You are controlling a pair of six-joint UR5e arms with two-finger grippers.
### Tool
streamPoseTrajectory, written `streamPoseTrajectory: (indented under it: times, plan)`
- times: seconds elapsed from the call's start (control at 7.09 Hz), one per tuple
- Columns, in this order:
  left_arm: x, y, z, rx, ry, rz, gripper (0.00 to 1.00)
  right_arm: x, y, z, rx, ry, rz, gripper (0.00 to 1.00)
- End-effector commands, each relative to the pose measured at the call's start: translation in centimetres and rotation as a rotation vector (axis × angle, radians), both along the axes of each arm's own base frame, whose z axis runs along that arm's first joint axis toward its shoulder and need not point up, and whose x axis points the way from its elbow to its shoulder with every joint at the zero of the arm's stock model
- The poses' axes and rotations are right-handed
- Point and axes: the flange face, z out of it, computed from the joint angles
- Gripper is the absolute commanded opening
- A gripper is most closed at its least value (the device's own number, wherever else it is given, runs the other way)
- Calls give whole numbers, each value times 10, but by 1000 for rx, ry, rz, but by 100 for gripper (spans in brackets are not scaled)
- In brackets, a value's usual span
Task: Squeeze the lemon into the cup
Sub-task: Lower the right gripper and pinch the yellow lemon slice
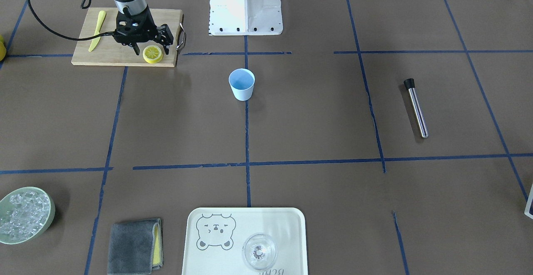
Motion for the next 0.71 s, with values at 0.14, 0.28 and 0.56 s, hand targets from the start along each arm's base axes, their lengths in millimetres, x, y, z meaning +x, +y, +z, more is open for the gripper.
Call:
streamPoseTrajectory:
  times: [0.14, 0.28, 0.56]
  plan:
    - [0, 0, 1, -1, 0, 1, 100, -3, 15, 10, -6, 22, -35, 100]
    - [0, 0, 1, 1, 0, 1, 100, -5, 15, 12, -6, 25, -37, 100]
    - [0, 0, 1, -1, 1, 1, 100, -10, 15, 11, -5, 22, -39, 100]
